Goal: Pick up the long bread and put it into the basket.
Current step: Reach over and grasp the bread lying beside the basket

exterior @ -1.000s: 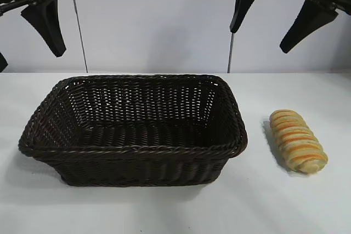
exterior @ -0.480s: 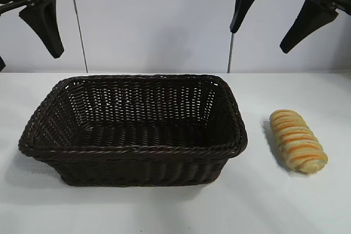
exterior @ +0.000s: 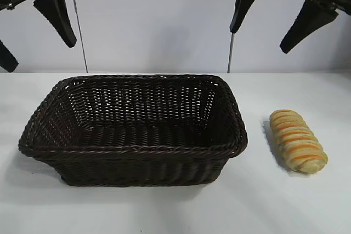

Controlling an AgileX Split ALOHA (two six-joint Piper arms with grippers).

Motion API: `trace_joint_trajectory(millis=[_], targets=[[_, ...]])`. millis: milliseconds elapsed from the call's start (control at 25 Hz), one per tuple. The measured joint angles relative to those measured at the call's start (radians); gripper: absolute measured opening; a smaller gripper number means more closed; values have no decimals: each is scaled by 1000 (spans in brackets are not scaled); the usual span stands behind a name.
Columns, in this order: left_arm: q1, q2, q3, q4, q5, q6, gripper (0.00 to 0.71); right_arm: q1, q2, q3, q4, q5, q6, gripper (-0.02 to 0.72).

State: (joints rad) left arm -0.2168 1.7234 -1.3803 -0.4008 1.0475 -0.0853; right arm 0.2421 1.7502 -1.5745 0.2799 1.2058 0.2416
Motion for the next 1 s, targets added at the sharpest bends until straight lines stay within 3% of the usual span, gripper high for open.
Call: trace_joint_trajectory(millis=[800,1000], targets=[[0,8,2,17,-51,-58,668,0,0,0,0,0,0,559],[0,8,66,17,-58,-45,668,0,0,0,0,0,0,559]])
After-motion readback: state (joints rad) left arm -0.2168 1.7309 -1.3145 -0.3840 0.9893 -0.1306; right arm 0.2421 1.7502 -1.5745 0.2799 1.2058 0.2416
